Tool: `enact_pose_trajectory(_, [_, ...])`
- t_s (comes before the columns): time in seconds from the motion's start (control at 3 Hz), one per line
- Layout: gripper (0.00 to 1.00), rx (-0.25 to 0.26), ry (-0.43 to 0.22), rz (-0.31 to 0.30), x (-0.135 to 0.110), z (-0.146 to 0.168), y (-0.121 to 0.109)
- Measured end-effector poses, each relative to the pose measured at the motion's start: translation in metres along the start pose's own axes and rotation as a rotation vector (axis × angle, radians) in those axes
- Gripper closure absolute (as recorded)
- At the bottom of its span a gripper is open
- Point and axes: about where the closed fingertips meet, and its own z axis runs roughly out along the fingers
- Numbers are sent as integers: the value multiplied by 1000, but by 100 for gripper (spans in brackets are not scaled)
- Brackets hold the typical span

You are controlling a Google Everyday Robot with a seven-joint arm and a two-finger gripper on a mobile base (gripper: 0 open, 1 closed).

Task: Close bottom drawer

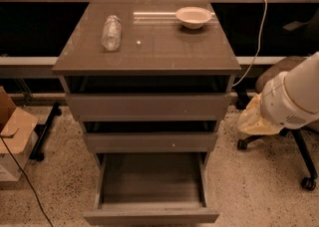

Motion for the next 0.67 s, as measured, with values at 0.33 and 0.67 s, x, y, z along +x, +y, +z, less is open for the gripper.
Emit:
enact_pose_trajectory(0.33, [100,6,-10,54,18,42,-5])
enact_pose_trajectory(0.67, [100,-1,-13,50,17,45,-4])
